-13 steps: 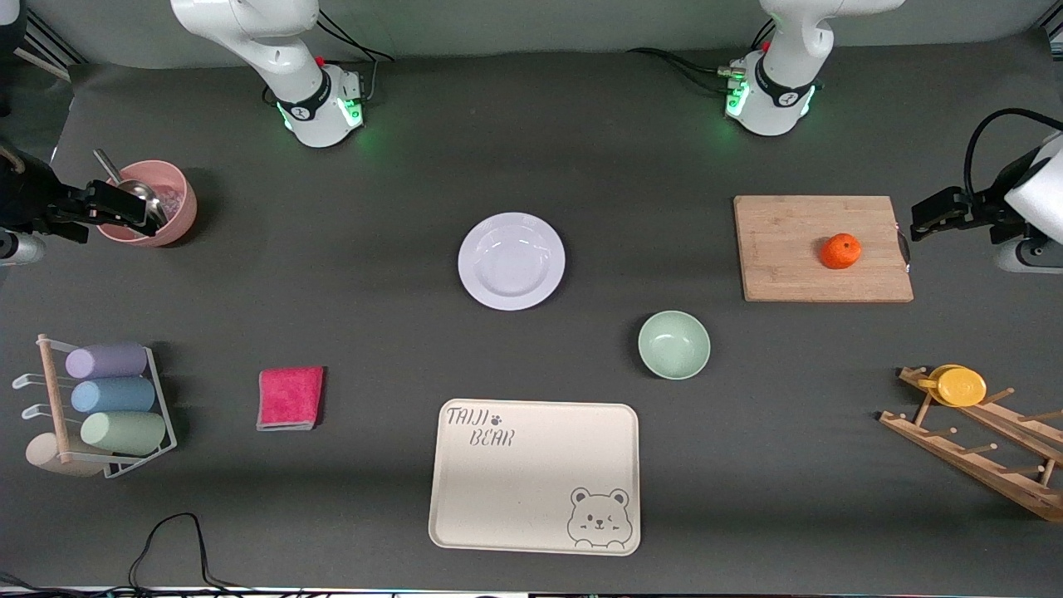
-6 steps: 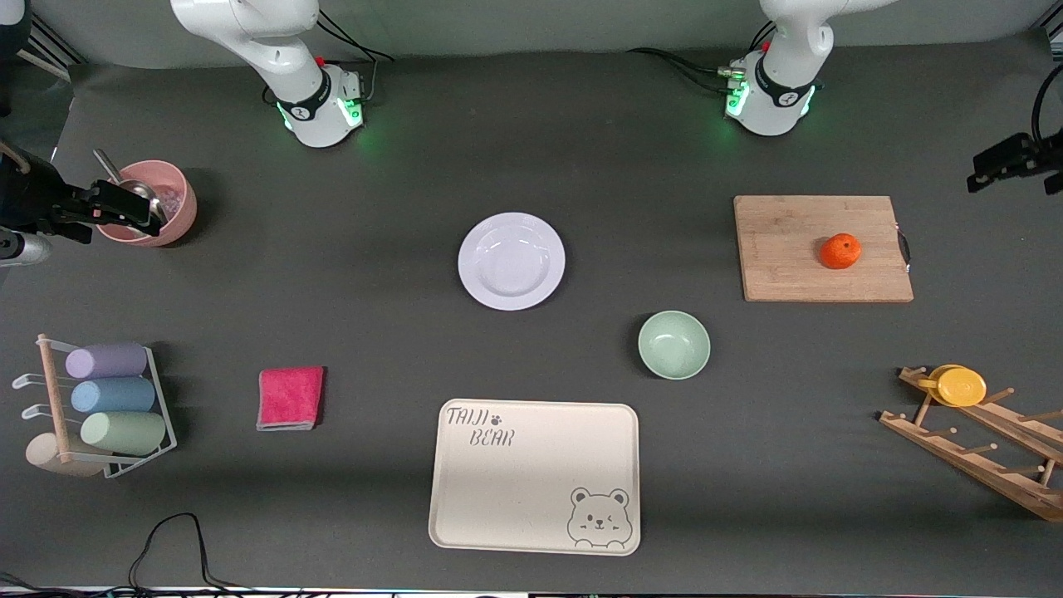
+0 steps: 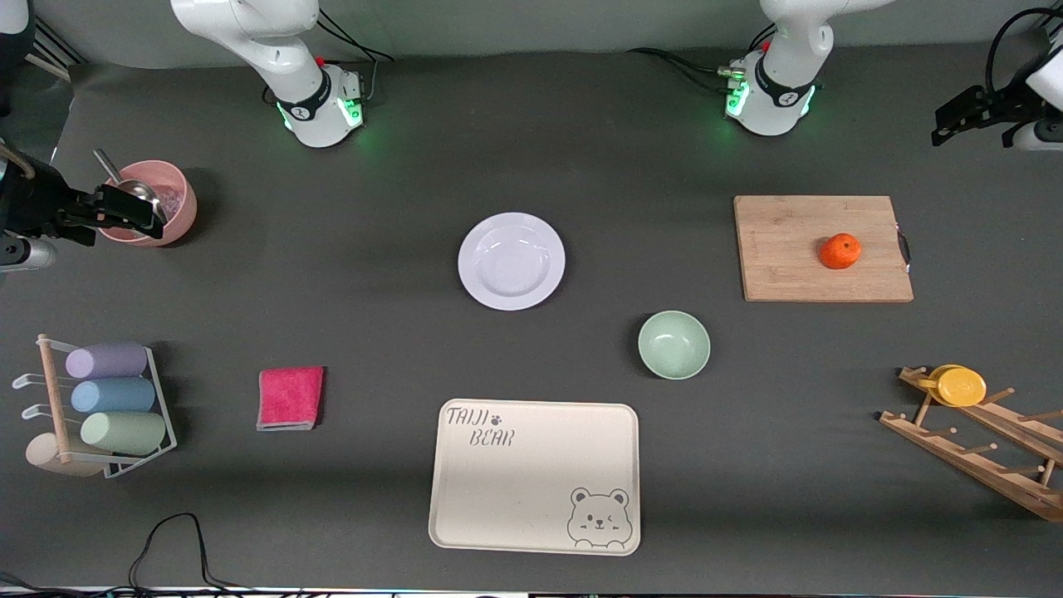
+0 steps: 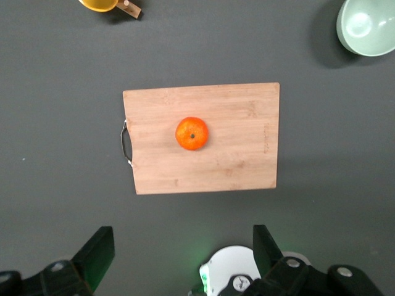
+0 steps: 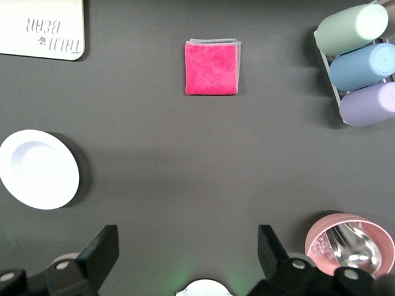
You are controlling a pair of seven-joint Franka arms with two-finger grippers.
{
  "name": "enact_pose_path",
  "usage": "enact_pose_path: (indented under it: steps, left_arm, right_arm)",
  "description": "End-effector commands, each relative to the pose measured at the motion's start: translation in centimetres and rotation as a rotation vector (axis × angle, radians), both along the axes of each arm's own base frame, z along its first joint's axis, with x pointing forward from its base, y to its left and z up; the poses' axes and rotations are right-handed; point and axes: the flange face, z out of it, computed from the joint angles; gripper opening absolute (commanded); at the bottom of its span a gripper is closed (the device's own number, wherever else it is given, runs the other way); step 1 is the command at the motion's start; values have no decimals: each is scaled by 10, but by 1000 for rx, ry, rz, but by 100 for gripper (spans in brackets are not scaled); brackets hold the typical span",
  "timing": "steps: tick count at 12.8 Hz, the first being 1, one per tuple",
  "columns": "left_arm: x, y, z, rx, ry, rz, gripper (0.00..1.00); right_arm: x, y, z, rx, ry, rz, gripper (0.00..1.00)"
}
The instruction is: Place orange and plate with both arms
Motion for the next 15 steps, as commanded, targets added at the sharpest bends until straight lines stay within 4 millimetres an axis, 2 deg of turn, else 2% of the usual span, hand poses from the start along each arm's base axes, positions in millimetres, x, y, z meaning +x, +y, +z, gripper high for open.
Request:
enact_pose_path:
  steps: [1, 5, 7, 10, 11, 13, 15]
  left_arm:
    - [-2, -2, -60, 8, -19, -23, 100]
    - [-6, -3, -142, 9, -48, -31, 100]
    - [-10, -5, -185, 10, -68, -34, 100]
    - [-22, -7, -239, 9, -72, -41, 100]
    - [-24, -7, -249, 9, -66, -42, 100]
    - [-30, -5, -270, 8, -75, -33, 100]
    - [-29, 1, -285, 9, -76, -25, 100]
  right_arm:
    - [4, 6, -14, 121, 48, -15, 100]
    - [27, 23, -65, 318, 155, -84, 100]
    - [40, 17, -95, 408, 205, -125, 100]
    - [57, 23, -141, 558, 269, -187, 100]
    - [59, 27, -159, 604, 292, -212, 100]
    - [63, 33, -181, 646, 294, -249, 100]
    - [58, 39, -208, 691, 302, -281, 100]
